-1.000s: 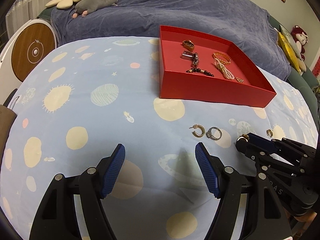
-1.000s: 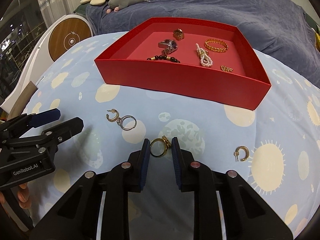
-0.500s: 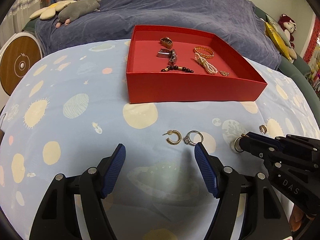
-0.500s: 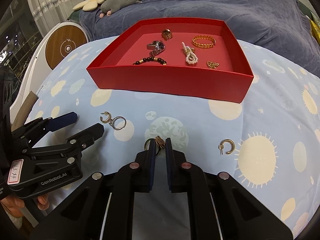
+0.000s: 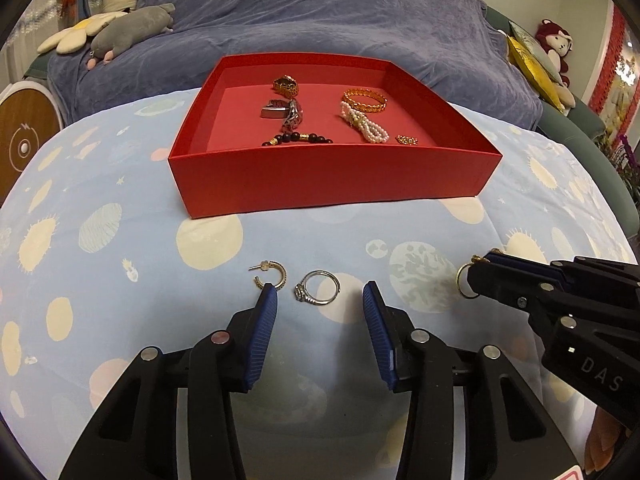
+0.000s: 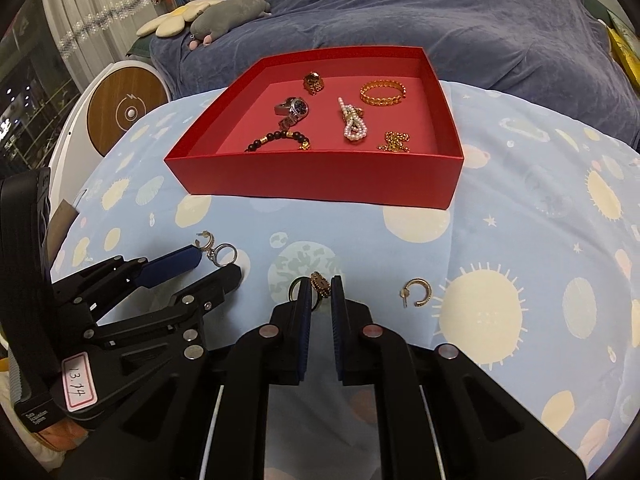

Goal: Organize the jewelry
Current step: 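Grasp the silver ring with the left gripper while the right gripper holds the gold ring, then lower both rings into the red box and open both grippers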

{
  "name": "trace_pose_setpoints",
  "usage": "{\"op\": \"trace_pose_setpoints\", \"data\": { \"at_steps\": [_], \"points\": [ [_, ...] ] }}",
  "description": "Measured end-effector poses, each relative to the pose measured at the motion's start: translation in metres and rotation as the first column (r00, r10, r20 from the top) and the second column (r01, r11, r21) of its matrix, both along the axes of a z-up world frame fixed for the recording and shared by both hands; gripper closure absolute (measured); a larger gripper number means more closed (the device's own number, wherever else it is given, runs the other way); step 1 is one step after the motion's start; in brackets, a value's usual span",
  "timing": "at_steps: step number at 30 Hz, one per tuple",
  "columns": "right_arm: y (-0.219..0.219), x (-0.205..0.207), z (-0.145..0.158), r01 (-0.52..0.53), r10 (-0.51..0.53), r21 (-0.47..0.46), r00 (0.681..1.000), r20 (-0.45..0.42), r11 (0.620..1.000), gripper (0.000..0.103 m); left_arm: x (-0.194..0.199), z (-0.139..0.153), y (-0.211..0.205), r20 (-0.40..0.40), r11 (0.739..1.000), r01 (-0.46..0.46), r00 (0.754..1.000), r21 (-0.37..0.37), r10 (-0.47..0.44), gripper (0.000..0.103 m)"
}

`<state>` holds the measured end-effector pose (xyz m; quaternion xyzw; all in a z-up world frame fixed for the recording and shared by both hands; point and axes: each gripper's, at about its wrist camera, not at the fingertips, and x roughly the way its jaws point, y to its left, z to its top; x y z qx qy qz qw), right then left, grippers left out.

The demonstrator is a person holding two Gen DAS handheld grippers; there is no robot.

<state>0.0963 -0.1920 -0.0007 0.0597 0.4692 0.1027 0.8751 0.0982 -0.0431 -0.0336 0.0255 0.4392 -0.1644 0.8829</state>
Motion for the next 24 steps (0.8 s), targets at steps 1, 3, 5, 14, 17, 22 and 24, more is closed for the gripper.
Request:
{"op": "trace_pose_setpoints", "data": {
  "at_steps": [1, 3, 5, 14, 17, 22, 24],
  "points": [
    [0.0, 0.0, 0.0, 0.0, 0.0, 0.001, 1.0, -0.002, 1.0, 0.094, 0.001, 0.0, -0.001, 0.005, 1.0, -0.001, 1.0, -0.004, 0.001, 0.061],
    [-0.001, 0.0, 0.0, 0.002, -0.002, 0.005, 1.0, -0.005, 1.0, 0.094, 0.004, 0.0, -0.001, 0.015, 1.0, -0.006, 1.0, -0.011, 0.006, 0.065],
    [-0.003, -0.001, 0.0, 0.003, -0.003, 0.007, 1.0, -0.005, 1.0, 0.094, 0.007, -0.001, -0.002, 0.023, 1.0, -0.003, 1.0, -0.006, 0.003, 0.077],
    [-0.007, 0.0, 0.003, 0.015, -0.015, 0.014, 1.0, -0.001, 1.0, 0.094, 0.002, 0.0, -0.003, 0.014, 0.999, 0.028, 1.0, -0.02, -0.028, 0.098],
    [-0.007, -0.001, 0.004, 0.016, -0.016, 0.015, 1.0, 0.002, 1.0, 0.094, -0.002, 0.002, -0.002, 0.012, 0.999, 0.036, 0.999, -0.03, -0.036, 0.098],
    [-0.008, -0.001, 0.006, 0.016, -0.016, 0.018, 1.0, 0.008, 1.0, 0.094, -0.01, 0.013, 0.0, 0.02, 0.996, 0.049, 0.999, -0.068, -0.048, 0.098],
    [-0.008, -0.002, 0.009, 0.016, -0.016, 0.019, 1.0, 0.015, 1.0, 0.094, -0.013, 0.021, 0.001, 0.027, 0.995, 0.054, 0.998, -0.087, -0.052, 0.098]
  ]
}}
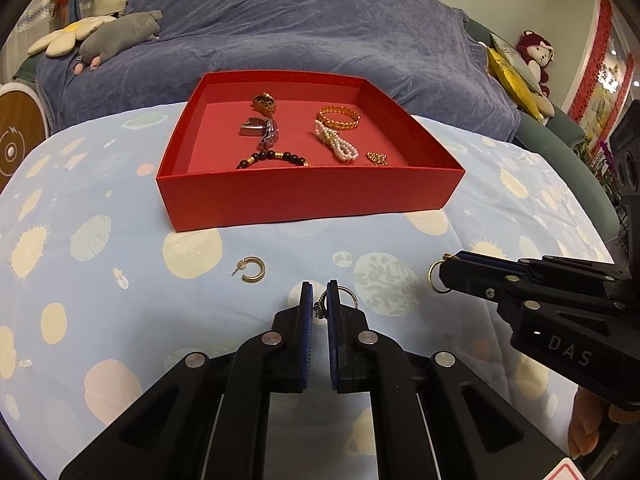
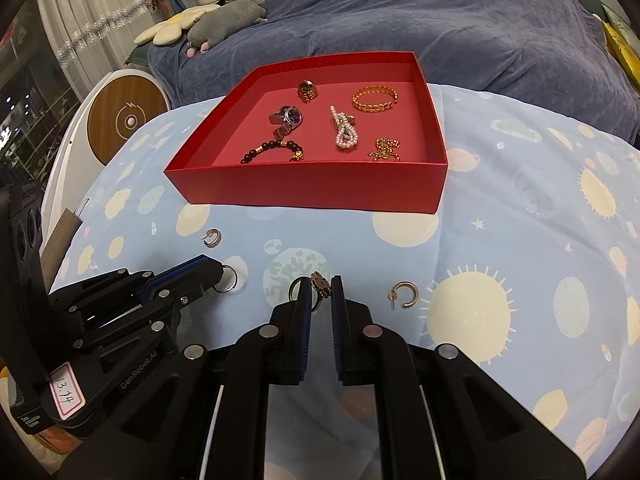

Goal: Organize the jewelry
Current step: 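Lower both rings into the red box and open both grippers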

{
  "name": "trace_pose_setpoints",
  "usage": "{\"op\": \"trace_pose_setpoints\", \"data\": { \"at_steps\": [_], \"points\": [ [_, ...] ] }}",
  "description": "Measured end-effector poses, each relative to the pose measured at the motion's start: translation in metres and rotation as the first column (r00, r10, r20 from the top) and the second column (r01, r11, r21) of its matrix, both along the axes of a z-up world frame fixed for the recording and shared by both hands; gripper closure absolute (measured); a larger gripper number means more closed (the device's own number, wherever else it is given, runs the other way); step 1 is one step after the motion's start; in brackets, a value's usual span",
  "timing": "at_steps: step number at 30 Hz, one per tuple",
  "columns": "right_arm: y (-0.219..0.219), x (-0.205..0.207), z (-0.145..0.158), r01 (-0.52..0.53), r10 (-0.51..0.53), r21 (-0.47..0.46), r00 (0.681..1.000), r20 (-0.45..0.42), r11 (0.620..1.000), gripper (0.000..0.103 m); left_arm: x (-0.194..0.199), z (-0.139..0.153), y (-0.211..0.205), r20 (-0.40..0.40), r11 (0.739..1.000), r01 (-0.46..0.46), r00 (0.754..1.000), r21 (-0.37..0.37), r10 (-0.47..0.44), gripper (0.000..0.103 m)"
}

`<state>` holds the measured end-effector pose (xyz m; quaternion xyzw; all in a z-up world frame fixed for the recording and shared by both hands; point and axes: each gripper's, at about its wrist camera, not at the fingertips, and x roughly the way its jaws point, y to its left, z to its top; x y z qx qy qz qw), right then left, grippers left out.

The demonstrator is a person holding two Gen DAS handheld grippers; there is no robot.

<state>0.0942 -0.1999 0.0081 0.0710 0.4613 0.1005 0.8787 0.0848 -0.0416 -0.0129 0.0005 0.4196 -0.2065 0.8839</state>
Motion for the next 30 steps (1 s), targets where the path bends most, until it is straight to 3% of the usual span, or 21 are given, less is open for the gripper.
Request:
{"op": "trace_pose_setpoints", "data": {
  "at_steps": [12, 17, 20, 25, 30],
  "points": [
    [-0.008, 0.001, 0.029, 0.008, -0.009, 0.02, 0.998, 0.059, 1.0, 0.094, -0.002, 0.046, 0.015, 0.042, 0.998, -0.014, 0.999, -0.067, 0.017, 0.098],
    [-0.019, 0.02, 0.051, 0.023, -0.025, 0.023, 0.995, 0.093, 0.999, 0.094, 0.027, 0.079, 0.022, 0.082, 0.995, -0.025, 0.996, -0.093, 0.033, 0.098],
    [-0.026, 0.044, 0.061, 0.03, -0.033, 0.026, 0.993, 0.11, 0.999, 0.094, 0.051, 0.091, 0.018, 0.138, 0.999, -0.026, 0.99, -0.042, 0.031, 0.098],
    [-0.028, 0.098, 0.062, 0.06, -0.06, 0.009, 0.99, 0.129, 0.998, 0.094, 0.1, 0.087, 0.012, 0.165, 0.997, -0.082, 0.983, -0.013, 0.083, 0.098],
    [-0.032, 0.145, 0.041, 0.094, -0.095, 0.01, 0.99, 0.106, 0.995, 0.094, 0.143, 0.058, 0.006, 0.133, 0.992, -0.122, 0.984, 0.025, 0.118, 0.098]
  ]
}}
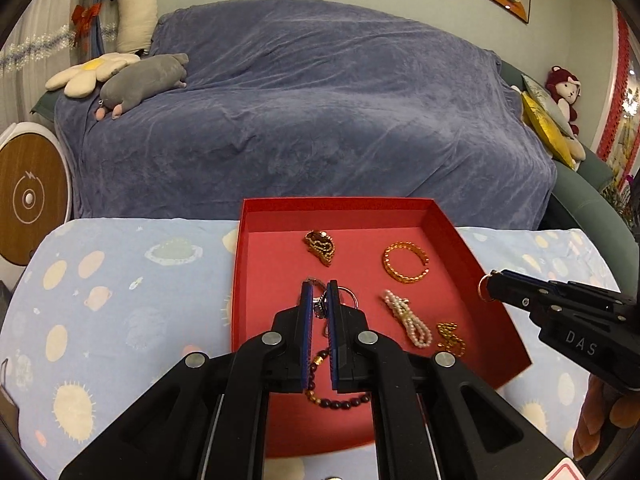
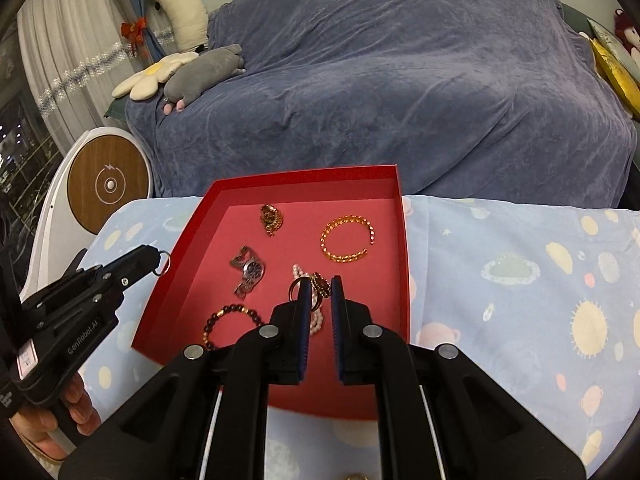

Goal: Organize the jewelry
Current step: 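Lower both rings into the red box and open both grippers, then move the right gripper to the gold hoop earring and close on it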

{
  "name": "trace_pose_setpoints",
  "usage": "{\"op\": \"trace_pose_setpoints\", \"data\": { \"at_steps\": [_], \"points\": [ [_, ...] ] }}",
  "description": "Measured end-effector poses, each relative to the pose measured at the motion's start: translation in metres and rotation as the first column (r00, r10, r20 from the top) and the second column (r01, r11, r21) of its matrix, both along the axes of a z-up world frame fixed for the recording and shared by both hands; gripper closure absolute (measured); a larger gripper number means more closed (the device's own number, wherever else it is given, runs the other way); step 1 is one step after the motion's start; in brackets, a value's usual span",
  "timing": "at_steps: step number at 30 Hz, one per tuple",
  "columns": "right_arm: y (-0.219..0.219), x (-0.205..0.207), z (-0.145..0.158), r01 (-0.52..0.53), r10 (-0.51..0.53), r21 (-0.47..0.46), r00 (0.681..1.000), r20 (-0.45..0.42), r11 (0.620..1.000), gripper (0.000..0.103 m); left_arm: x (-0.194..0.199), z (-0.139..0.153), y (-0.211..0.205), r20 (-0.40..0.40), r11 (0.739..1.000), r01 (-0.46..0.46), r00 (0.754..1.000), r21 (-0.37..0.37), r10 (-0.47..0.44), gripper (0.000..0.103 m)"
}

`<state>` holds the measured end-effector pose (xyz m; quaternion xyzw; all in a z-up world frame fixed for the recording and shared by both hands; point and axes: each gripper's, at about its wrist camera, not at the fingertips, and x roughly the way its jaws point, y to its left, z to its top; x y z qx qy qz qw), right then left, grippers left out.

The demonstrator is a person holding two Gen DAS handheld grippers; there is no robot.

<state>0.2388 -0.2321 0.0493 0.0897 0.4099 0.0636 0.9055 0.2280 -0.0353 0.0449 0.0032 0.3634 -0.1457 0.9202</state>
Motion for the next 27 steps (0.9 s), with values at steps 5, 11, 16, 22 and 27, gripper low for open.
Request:
{"op": "trace_pose_setpoints", "data": {
  "at_steps": [5, 11, 16, 22, 27],
  "points": [
    [0.003, 0.03, -0.03, 0.009, -0.01, -0.018, 0.998, -0.066, 1.0, 0.094, 0.022, -0.028, 0.002, -0.054, 1.0, -0.022, 0.998, 0.012, 0.023, 0.098],
    [0.01, 0.04, -0.044, 0.012, -0.018, -0.063, 0.996, -0.084, 0.998, 0.092, 0.035, -0.045, 0.003, -0.088, 0.999, -0.033, 0.996, 0.041, 0.036, 0.094],
    [0.001, 0.03, -0.03, 0.038, -0.04, -0.051, 0.999, -0.036, 0.998, 0.091, 0.032, -0.03, 0.016, -0.049, 0.998, -0.052, 0.997, -0.019, 0.051, 0.075],
    [-0.017, -0.022, 0.013, 0.038, -0.037, -0.047, 0.999, 0.03, 0.998, 0.073, 0.001, 0.011, 0.034, 0.014, 0.997, -0.061, 0.998, -0.041, 0.062, 0.055],
    [-0.023, -0.084, 0.032, 0.025, -0.021, -0.066, 0.998, 0.052, 0.997, 0.071, -0.047, 0.036, 0.048, 0.037, 0.997, -0.069, 0.997, -0.035, 0.071, 0.042]
  ]
}}
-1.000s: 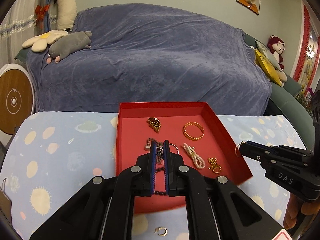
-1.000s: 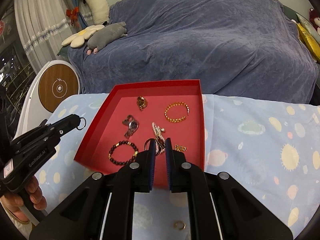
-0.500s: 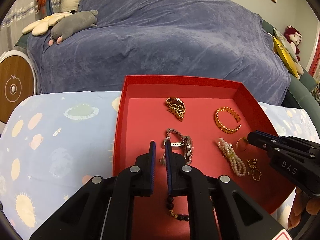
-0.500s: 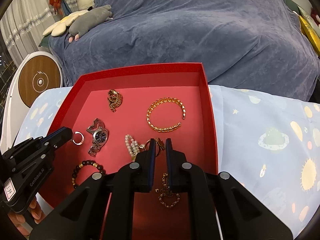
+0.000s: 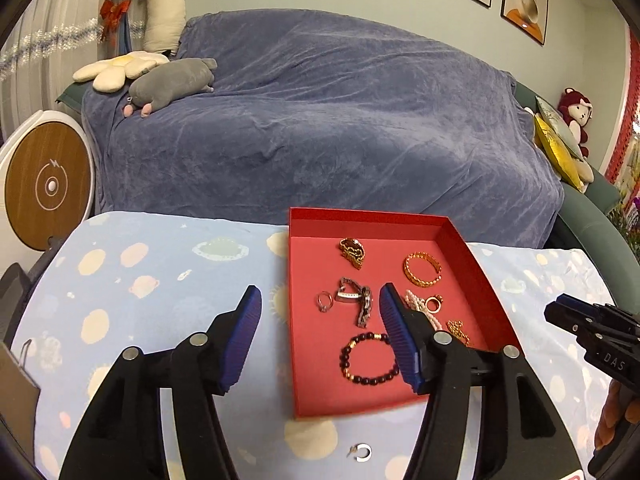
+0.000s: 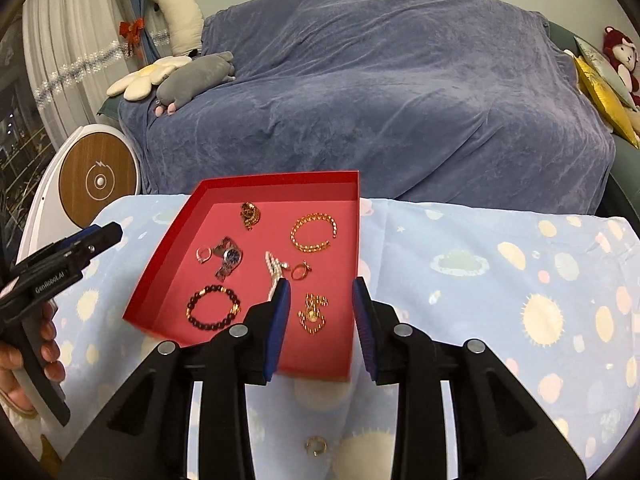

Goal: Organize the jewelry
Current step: 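Move the right gripper to the gold hoop earring and close on it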

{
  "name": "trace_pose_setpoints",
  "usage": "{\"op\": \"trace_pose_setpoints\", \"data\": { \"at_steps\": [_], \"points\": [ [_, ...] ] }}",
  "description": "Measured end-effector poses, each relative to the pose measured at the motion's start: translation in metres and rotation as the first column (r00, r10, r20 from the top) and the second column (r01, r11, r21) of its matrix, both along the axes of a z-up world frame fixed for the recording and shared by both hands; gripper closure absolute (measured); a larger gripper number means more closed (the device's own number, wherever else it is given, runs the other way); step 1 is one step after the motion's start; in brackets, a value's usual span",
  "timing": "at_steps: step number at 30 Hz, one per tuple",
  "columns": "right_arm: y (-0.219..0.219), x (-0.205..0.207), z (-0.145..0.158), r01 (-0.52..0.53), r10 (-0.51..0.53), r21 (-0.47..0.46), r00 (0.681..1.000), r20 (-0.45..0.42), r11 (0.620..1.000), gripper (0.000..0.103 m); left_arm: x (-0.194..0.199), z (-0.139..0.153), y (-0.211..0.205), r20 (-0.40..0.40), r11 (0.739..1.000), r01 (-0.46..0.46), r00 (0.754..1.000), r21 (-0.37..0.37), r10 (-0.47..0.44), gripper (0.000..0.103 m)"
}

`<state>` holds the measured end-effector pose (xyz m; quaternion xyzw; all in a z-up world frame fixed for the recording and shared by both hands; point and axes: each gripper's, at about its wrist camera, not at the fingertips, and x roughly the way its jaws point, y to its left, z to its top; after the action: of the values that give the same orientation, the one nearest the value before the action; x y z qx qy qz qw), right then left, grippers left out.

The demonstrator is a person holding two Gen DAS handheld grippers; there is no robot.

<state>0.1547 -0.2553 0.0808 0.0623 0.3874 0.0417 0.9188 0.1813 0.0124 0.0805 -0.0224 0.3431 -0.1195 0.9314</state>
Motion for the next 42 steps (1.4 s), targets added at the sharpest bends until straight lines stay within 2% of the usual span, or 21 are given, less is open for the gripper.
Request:
{"op": "trace_pose_setpoints", "data": {
  "at_steps": [2, 5, 8, 12, 14, 18, 21, 31, 40, 42],
  "points": [
    [-0.002, -0.022, -0.001, 0.0, 0.001, 0.02, 1.0, -0.01, 1.0, 0.067, -0.021, 0.002, 0.005, -0.008, 1.0, 0.003, 1.0, -0.005, -0.003, 0.041],
    [-0.004, -0.051, -0.009, 0.008, -0.006, 0.059, 0.999, -0.041, 0.998, 0.066, -0.049, -0.004, 0.01, -0.042, 0.999, -0.003, 0.999, -0.032, 0.001, 0.041],
    [-0.004, -0.072, -0.021, 0.018, -0.01, 0.102, 0.997, -0.076, 0.995, 0.066, -0.076, -0.017, 0.007, -0.053, 1.0, -0.002, 0.999, -0.025, 0.001, 0.04],
    [0.001, -0.087, -0.033, 0.022, -0.016, 0.067, 0.996, -0.085, 0.998, 0.066, -0.096, -0.04, -0.003, -0.104, 0.999, 0.029, 0.994, -0.019, -0.031, 0.04],
    [0.003, -0.089, -0.039, 0.014, -0.008, 0.059, 0.995, -0.097, 0.998, 0.066, -0.098, -0.049, -0.01, -0.129, 0.998, 0.054, 0.99, -0.021, -0.057, 0.04],
    [0.006, -0.091, -0.053, 0.009, -0.004, 0.036, 0.993, -0.12, 0.999, 0.066, -0.1, -0.061, -0.022, -0.136, 0.996, 0.086, 0.987, 0.027, -0.081, 0.039],
    [0.006, -0.09, -0.061, 0.01, -0.006, 0.032, 0.99, -0.139, 0.999, 0.066, -0.101, -0.067, -0.027, -0.136, 0.995, 0.086, 0.988, 0.043, -0.08, 0.033],
    [0.018, -0.077, -0.083, -0.02, 0.022, 0.011, 0.981, -0.192, 1.0, 0.066, -0.09, -0.088, -0.035, -0.178, 0.993, 0.085, 0.981, 0.077, -0.071, 0.033],
    [0.024, -0.056, -0.099, -0.012, 0.009, -0.017, 0.979, -0.204, 1.0, 0.067, -0.087, -0.09, -0.033, -0.188, 0.994, 0.077, 0.98, 0.071, -0.063, 0.033],
    [0.028, -0.054, -0.101, -0.014, 0.007, -0.033, 0.98, -0.201, 0.999, 0.071, -0.086, -0.09, -0.031, -0.19, 0.995, 0.073, 0.98, 0.066, -0.059, 0.033]
  ]
}}
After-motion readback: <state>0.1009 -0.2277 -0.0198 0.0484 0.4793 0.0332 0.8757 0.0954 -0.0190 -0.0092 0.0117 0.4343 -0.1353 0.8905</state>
